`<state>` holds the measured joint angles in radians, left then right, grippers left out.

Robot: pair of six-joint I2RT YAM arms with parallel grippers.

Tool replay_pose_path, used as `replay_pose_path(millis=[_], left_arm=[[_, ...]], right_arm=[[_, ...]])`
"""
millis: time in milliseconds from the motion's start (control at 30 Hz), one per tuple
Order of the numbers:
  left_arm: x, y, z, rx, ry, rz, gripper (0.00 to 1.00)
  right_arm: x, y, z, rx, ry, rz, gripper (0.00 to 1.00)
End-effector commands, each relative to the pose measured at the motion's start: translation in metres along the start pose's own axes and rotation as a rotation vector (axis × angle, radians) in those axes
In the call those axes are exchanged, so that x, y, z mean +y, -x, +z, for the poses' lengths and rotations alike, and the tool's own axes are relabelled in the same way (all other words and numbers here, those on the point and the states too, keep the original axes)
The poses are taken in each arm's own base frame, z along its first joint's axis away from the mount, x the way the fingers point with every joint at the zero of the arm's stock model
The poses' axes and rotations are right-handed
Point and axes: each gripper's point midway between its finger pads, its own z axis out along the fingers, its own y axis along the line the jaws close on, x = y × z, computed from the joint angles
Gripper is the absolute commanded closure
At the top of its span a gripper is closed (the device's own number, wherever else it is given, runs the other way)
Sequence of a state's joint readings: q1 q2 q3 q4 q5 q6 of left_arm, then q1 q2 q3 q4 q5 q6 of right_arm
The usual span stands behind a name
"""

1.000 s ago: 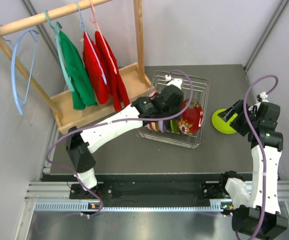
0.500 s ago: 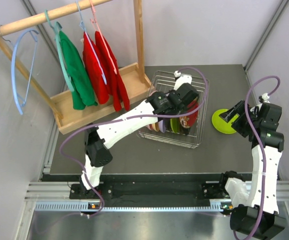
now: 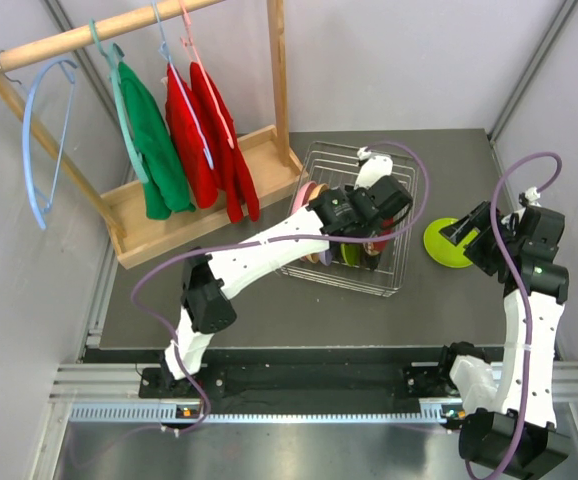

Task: Load the plates into the dish rack
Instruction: Insert the plate into the dish rack.

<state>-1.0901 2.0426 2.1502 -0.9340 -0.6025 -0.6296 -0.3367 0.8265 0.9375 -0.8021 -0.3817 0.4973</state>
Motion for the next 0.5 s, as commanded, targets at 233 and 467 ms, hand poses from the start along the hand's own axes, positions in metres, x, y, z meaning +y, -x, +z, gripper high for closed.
replay_pose_path(millis=[233,467], left_arm=[[-0.009,0.021,-0.001,-0.128,0.066,-0.065,1.00],[-0.010,0.016,0.008,-0.149,0.113,-0.080,1.00]], right_arm=[[0.006,0.014,-0.010,-0.057,0.004,-0.023,0.19],[0.005,0.013,-0.010,-0.062,-0.001,-0.013,0.19]])
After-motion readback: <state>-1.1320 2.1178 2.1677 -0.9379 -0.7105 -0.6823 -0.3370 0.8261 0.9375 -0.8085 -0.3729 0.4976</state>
